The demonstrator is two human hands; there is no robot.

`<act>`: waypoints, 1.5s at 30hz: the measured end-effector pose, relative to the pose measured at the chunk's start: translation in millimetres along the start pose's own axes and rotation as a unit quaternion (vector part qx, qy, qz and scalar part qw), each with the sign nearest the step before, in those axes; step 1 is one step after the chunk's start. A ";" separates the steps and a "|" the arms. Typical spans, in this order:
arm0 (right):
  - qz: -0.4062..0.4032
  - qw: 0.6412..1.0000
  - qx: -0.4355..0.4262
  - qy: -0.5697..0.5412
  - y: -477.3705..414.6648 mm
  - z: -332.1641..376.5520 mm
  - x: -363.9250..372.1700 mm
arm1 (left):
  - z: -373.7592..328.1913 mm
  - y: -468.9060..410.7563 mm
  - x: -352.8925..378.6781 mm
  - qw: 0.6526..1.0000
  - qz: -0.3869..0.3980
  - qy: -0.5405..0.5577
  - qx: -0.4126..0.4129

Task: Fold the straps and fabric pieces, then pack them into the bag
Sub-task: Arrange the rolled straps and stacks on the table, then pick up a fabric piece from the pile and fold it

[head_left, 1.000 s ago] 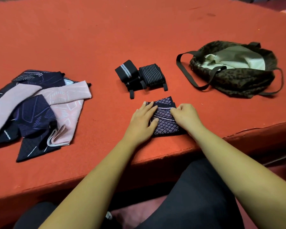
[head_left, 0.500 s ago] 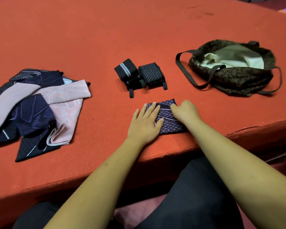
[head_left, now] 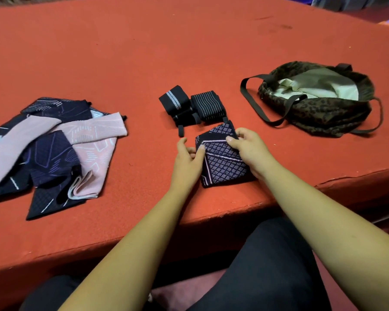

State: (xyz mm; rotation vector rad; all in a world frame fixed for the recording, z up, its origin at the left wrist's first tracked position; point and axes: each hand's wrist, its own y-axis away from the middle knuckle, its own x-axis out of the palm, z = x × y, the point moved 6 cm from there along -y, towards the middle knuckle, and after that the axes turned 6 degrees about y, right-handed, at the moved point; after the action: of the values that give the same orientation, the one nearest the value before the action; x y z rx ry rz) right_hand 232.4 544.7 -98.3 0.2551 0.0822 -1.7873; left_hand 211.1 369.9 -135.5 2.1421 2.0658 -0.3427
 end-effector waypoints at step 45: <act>0.196 0.936 -0.118 0.266 0.9 68.2 264.5 | -24.1 23.0 -305.7 0.897 -0.141 -0.385 0.165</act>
State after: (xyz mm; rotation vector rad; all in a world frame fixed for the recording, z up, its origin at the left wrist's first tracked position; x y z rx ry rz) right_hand 169.1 279.1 -89.2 0.5385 0.5884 -1.2575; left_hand 227.0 80.3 -33.1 1.4309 1.8791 -1.4006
